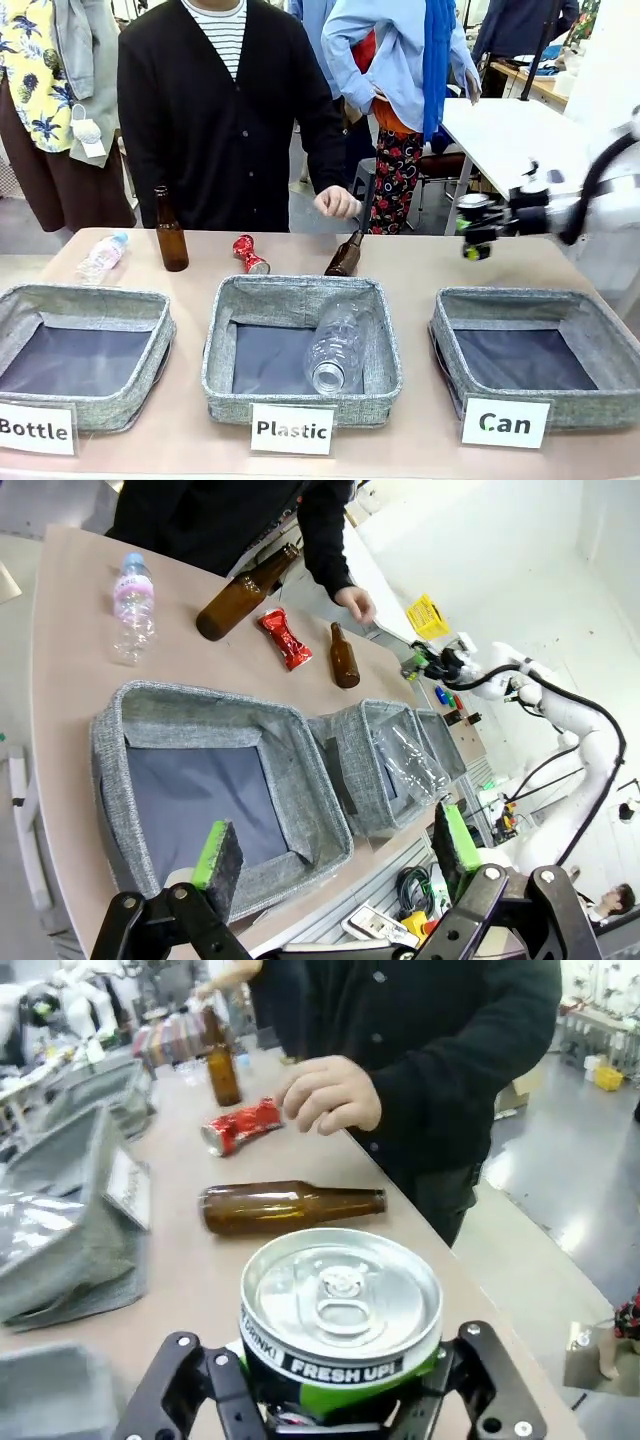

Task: Sort the can waste into the basket.
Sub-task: Pick up the can waste from the table and place it in the right Fabric basket.

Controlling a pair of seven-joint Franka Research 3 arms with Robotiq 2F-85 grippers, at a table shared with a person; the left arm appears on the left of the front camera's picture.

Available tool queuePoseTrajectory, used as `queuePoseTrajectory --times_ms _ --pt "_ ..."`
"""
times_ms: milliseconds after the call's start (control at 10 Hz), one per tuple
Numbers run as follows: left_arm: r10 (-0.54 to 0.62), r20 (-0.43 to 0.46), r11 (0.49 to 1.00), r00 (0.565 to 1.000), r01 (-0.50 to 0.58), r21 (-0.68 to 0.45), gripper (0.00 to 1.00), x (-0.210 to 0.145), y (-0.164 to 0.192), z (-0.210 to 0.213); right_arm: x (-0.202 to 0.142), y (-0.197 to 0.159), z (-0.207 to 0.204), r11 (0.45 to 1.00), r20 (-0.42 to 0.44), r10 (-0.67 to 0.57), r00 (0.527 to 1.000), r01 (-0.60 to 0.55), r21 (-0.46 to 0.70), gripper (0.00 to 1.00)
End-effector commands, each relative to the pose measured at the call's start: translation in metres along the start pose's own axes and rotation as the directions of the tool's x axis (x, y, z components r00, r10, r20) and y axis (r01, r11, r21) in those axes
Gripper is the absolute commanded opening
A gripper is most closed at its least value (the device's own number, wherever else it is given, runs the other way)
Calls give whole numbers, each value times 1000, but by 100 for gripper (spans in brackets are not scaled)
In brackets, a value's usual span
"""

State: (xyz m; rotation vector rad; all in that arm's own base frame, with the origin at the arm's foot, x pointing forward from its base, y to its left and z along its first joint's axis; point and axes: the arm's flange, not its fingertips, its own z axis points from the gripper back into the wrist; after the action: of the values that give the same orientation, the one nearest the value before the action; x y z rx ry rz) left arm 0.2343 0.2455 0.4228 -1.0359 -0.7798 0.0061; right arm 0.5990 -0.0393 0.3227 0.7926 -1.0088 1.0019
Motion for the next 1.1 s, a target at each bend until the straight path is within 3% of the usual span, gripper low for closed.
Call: queuePoseTrajectory --times_ms 0,100,200,400,500,600,900,1000 --pt "-24 15 1000 1000 24 -14 100 1 -1 0 44 61 86 993 -125 26 992 -11 116 0" --pt "-24 15 1000 1000 24 -14 100 1 -1 0 56 92 113 987 -191 72 979 -42 155 0" --pt "-24 15 1000 1000 24 -14 100 1 -1 0 60 128 128 964 -348 215 912 -141 227 0" --pt "-24 15 1000 1000 24 -14 100 1 -1 0 53 166 121 936 -544 325 774 -182 301 0" --pt "-24 15 1000 1000 24 -14 100 1 -1 0 47 177 113 916 -613 379 693 -186 356 0" --pt "-24 15 1000 1000 24 -14 100 1 -1 0 46 185 100 892 -633 432 642 -199 407 0" --pt "-24 15 1000 1000 24 -14 100 1 -1 0 44 191 88 891 -621 429 656 -195 409 0" --pt "-24 15 1000 1000 24 -14 100 1 -1 0 42 191 85 889 -627 430 649 -182 420 41"
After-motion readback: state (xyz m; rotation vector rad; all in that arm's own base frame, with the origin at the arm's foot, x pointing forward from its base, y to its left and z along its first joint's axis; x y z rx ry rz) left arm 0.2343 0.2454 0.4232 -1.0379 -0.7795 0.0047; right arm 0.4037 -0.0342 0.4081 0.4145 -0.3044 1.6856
